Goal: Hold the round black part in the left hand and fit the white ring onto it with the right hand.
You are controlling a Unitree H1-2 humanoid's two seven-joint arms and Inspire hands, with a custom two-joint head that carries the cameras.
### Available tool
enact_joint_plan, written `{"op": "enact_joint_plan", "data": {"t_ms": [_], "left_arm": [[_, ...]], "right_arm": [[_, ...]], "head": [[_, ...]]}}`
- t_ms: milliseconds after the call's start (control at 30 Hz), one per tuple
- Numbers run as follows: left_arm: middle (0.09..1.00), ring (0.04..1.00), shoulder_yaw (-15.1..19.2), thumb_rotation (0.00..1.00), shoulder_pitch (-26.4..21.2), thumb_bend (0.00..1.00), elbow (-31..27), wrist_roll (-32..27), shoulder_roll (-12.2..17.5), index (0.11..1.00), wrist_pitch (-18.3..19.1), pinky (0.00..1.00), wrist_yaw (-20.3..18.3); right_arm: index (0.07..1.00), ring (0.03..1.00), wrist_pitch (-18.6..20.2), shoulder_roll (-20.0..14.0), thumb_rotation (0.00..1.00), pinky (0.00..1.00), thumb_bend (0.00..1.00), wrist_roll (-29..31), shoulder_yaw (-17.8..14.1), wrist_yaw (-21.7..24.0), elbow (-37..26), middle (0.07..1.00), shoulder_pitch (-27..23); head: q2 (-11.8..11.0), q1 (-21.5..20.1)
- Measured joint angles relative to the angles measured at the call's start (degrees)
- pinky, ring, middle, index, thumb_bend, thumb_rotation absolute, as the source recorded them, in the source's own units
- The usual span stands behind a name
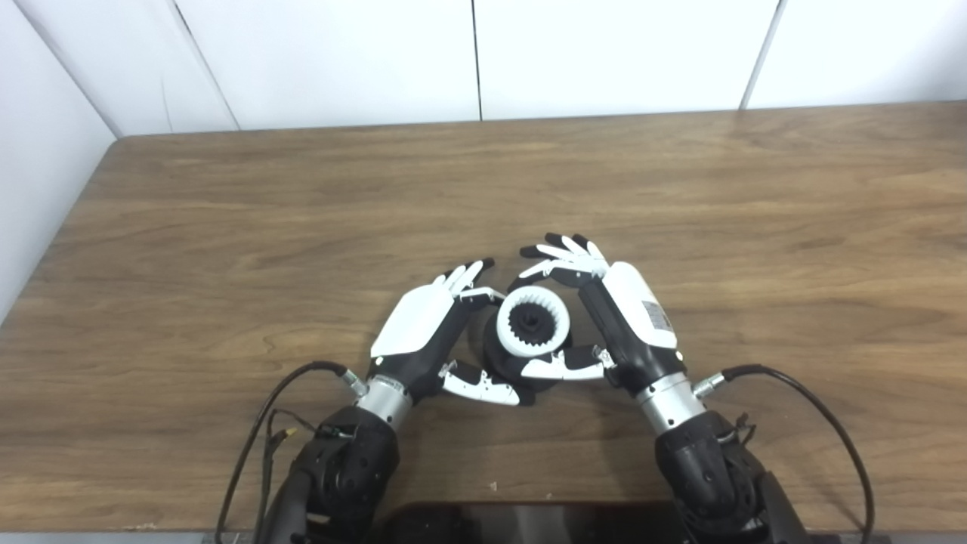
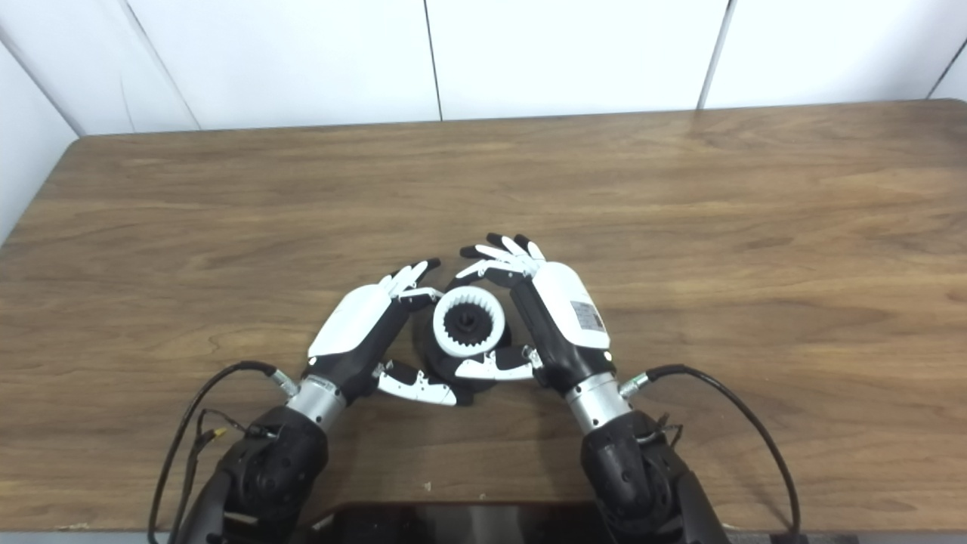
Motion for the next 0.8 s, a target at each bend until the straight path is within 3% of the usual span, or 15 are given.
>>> {"op": "enact_joint_plan", "data": {"t_ms": [233, 300, 400, 533, 800], "left_arm": [[1.000, 1.000, 0.00, 0.35, -0.09, 0.88, 0.00, 0.06, 0.00, 0.626, 0.25, 1.00, -0.23], [1.000, 1.000, -0.03, 0.35, -0.09, 0.88, 0.00, 0.05, 0.01, 0.629, 0.27, 1.00, -0.44], [1.000, 1.000, -0.16, 0.35, -0.09, 0.88, -0.09, -0.02, -0.02, 0.628, 0.17, 1.00, -0.55], [1.000, 1.000, 0.05, 0.35, -0.09, 0.87, -0.08, -0.10, 0.05, 0.625, 0.20, 1.00, -0.46], [1.000, 1.000, 0.17, 0.35, -0.19, 0.87, -0.09, -0.07, -0.08, 0.628, 0.20, 1.00, -0.38]], "right_arm": [[0.493, 0.960, 0.96, -0.09, 0.17, 0.99, 0.51, -0.50, 0.11, 1.84, -0.23, 0.873, -0.36], [0.736, 0.992, 3.26, -0.52, 0.47, 0.99, 0.86, -1.38, 0.41, 4.45, -1.56, 0.949, -0.82], [0.875, 1.000, 8.38, -2.59, 0.57, 1.00, 0.98, -3.16, 0.80, 11.28, -3.77, 0.993, -1.84], [0.986, 1.000, 11.40, -5.08, 0.60, 0.97, 1.00, -3.11, 0.99, 17.03, -6.35, 1.000, -1.62], [1.000, 1.000, 12.69, -5.95, 0.57, 0.97, 1.00, -3.03, 0.93, 20.22, -6.54, 1.000, -1.49]], "head": [[0.00, 0.09], [0.09, -0.09], [0.09, -0.18], [0.18, 0.00], [0.27, 0.26]]}}
